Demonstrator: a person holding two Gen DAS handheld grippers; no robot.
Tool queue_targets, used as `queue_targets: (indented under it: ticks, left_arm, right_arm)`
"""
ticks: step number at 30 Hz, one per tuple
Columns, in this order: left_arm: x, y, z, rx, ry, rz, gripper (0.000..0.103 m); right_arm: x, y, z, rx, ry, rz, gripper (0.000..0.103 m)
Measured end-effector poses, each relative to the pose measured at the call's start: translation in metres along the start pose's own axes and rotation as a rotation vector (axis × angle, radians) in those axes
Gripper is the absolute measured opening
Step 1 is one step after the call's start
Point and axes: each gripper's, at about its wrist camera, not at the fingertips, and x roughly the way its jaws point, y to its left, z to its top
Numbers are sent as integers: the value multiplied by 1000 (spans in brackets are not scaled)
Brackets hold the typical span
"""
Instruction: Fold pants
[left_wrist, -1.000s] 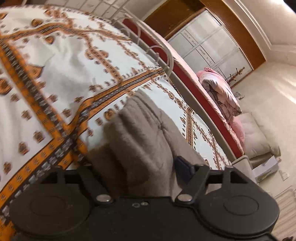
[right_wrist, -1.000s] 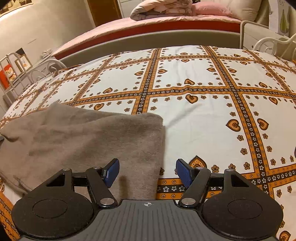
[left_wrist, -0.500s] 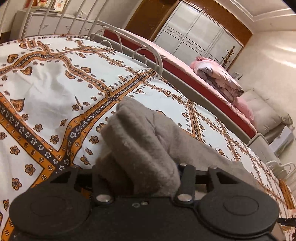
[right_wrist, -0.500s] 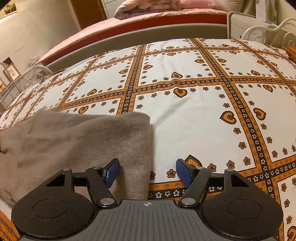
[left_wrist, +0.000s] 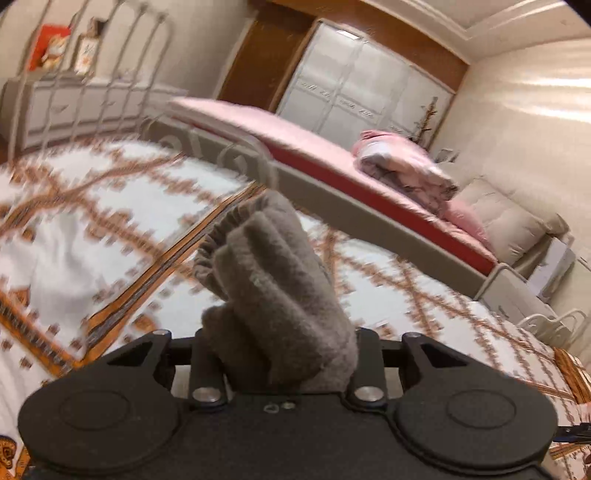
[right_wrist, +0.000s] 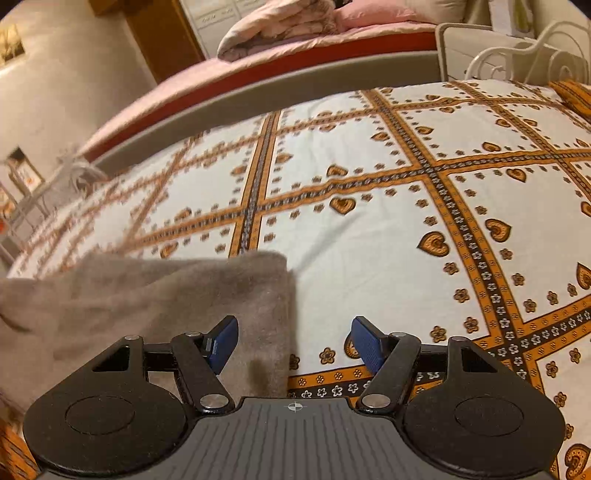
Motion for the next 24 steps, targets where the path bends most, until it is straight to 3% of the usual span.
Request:
queue_targets:
  ticks: [9,14,21,24]
  left_arm:
    - [-9,-132,-5,204,5,-98,24]
    - [11,-221,-39,345,56,-171,24]
    - [41,-312,-94,525,134,-246,24]
    - [51,-337,-119,558,171,-276,24]
  right_arm:
    - [-38,-41,3,108,-50,33,68]
    - [-50,-76,0,207,-39,36,68]
    - [-66,-109,-6,269,-49,26,68]
    - [-70,-118,-9,288,-46,19,68]
